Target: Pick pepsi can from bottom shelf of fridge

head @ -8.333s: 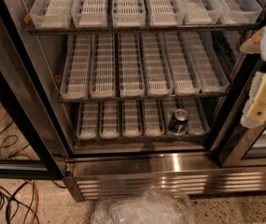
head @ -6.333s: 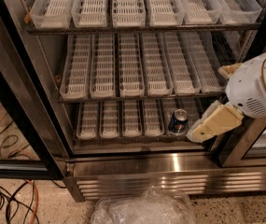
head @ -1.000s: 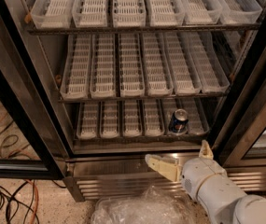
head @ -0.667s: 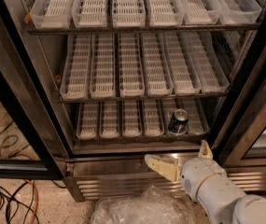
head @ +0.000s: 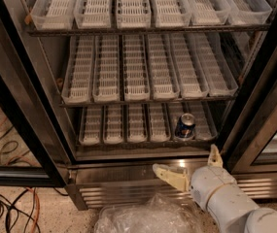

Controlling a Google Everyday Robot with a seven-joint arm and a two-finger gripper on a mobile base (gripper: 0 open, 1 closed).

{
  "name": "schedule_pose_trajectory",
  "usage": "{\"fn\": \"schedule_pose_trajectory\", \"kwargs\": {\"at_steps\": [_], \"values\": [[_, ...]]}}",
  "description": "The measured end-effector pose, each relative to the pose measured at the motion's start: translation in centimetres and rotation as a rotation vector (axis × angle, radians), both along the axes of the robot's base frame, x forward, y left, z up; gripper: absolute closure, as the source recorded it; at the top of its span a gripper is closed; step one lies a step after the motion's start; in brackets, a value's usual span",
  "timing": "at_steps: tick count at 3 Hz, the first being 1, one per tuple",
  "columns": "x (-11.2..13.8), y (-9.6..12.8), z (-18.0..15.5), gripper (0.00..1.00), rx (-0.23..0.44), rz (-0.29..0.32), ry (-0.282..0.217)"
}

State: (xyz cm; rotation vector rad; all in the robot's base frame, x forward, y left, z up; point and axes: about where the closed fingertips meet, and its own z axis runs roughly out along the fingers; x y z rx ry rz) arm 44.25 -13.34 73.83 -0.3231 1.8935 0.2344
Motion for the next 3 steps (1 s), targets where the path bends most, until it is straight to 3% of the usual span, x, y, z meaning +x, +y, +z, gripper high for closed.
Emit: {"fn": "schedule_pose_trajectory", "kwargs": {"at_steps": [2, 3], "values": [[0.7, -0.8, -3.0, 0.0, 0.018, 0.017, -0.106], [0.9, -1.0, -5.5, 0.0, 0.027, 0.015, -0.115]]}}
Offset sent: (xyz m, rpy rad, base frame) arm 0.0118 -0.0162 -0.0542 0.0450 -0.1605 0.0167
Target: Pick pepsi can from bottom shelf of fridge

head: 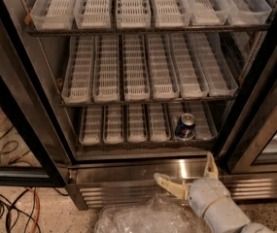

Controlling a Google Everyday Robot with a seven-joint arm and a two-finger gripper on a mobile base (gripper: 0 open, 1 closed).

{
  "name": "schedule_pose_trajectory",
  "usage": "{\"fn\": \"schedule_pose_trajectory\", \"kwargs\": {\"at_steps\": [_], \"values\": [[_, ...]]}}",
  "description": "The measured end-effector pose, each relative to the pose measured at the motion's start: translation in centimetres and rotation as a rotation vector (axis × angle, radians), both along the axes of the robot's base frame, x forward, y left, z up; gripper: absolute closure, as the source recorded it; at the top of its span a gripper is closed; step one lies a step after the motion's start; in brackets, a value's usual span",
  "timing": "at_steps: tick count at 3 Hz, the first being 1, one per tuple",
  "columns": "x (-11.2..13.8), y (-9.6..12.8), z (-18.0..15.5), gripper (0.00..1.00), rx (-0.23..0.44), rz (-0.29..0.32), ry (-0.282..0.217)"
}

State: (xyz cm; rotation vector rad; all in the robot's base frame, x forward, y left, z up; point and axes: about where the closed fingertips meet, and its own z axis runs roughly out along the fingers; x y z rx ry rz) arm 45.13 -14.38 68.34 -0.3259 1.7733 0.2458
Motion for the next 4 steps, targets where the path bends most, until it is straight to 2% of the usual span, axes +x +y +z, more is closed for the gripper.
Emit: {"fn": "schedule_pose_trajectory", "kwargs": {"at_steps": [1, 2, 4], "values": [[-0.5, -0.8, -4.6, 0.0, 0.012, -0.039, -0.002], [-0.3, -0.7, -4.9, 0.0, 0.023, -0.042, 0.0], [1.5, -0.7, -6.2, 0.0, 0.056, -0.05, -0.037]]}}
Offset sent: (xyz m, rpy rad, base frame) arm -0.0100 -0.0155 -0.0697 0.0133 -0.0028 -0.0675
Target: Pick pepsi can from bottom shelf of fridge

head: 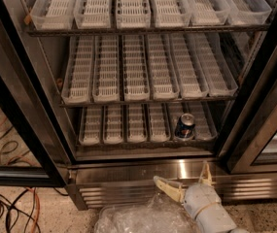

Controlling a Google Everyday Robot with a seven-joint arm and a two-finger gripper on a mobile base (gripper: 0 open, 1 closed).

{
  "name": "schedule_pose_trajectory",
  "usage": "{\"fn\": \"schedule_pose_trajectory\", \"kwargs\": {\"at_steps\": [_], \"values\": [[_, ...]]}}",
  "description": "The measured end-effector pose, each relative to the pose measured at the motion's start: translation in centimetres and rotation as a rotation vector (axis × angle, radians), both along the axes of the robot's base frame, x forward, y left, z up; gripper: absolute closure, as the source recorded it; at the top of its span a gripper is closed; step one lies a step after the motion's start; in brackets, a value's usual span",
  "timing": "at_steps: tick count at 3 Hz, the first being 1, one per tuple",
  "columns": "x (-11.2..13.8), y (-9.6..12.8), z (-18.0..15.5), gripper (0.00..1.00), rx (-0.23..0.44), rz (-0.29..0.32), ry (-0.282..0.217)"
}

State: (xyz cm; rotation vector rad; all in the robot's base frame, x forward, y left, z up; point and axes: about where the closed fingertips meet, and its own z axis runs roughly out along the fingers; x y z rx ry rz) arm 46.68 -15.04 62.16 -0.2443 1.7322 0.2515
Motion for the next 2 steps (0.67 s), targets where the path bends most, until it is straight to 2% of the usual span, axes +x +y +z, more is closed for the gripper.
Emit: {"fn": "schedule_pose_trajectory", "kwargs": {"at_steps": [2], "values": [[2.0, 0.1, -1.1, 0.0, 0.027, -0.015, -0.031]]}}
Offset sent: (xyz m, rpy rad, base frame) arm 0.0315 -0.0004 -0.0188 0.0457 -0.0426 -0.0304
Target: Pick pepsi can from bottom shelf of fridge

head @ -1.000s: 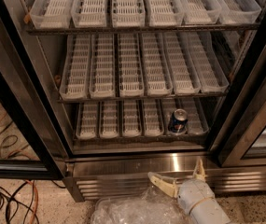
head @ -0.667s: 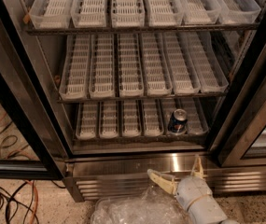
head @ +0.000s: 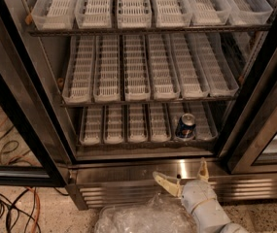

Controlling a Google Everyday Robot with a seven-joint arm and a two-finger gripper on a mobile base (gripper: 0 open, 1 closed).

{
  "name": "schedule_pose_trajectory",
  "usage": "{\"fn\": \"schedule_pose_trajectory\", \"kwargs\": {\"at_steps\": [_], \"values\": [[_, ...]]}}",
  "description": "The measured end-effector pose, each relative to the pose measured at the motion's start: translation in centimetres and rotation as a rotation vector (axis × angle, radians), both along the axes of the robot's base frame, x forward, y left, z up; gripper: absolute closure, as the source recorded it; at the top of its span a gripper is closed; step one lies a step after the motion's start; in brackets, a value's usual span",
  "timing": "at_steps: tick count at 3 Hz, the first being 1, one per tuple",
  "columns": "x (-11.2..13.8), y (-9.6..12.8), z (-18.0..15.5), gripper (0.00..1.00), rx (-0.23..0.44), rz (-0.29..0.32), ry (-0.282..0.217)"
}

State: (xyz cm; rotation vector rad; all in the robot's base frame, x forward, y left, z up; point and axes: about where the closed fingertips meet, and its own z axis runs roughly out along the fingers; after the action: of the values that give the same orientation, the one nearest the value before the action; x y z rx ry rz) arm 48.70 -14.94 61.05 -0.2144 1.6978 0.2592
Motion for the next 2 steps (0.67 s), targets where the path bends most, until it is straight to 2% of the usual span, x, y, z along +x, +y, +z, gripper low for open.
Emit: {"fn": "schedule_pose_trajectory", "kwargs": {"at_steps": [1, 2], "values": [[1.3, -0.2, -0.8, 0.0, 0.018, -0.026, -0.001], [3.0, -1.2, -0.6, 0.0, 0.034, -0.077, -0.018]]}}
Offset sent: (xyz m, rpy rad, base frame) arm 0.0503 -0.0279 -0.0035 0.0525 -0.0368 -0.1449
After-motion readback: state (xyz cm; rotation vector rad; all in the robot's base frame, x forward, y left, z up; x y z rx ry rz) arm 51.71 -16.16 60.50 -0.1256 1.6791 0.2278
